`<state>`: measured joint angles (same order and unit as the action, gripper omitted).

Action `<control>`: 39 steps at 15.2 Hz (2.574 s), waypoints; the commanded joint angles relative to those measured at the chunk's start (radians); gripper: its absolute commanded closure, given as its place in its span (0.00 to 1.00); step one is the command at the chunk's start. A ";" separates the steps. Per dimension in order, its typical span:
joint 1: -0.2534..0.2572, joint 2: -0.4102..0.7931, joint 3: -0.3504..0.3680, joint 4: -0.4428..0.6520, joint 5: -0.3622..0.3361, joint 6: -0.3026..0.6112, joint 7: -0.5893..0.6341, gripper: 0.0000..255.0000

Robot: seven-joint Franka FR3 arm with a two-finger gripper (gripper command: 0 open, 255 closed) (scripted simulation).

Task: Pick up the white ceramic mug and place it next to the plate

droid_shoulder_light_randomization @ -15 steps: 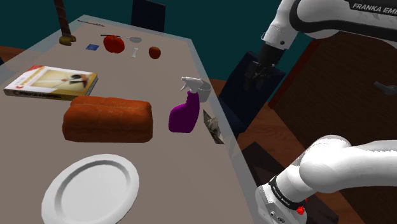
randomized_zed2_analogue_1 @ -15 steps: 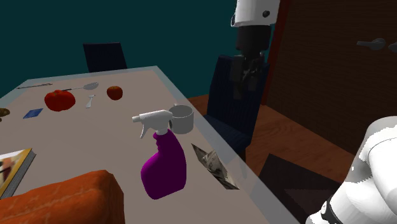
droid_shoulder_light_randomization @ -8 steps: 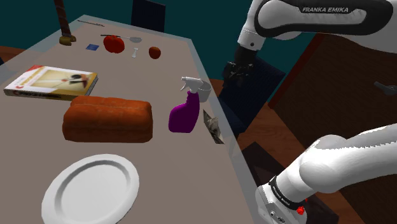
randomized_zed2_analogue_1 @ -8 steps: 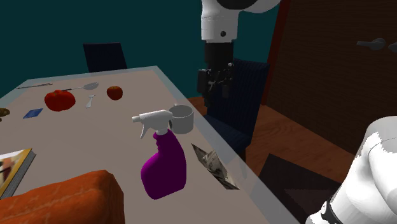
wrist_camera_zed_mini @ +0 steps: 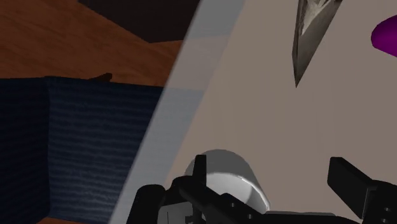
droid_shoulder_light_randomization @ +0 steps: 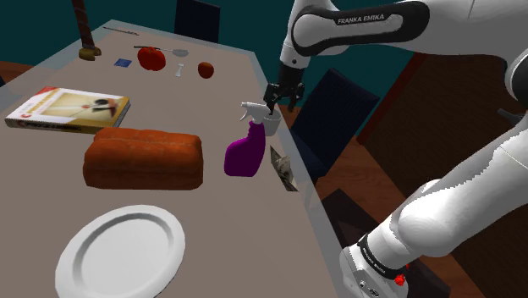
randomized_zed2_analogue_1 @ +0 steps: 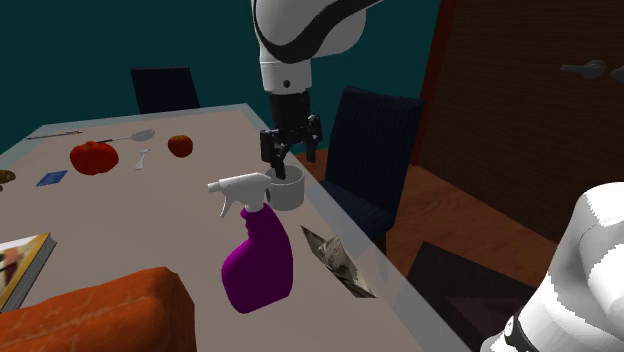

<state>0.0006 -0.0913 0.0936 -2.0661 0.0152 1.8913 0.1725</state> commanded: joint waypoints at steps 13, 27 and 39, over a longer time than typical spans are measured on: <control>0.019 0.312 0.012 0.176 -0.080 0.119 0.086 0.00; 0.019 0.314 0.012 0.171 -0.080 0.126 0.086 1.00; 0.018 0.281 0.013 0.223 -0.075 0.041 0.080 1.00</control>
<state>0.0183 0.1963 0.1058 -1.8504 -0.0604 1.9462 0.2526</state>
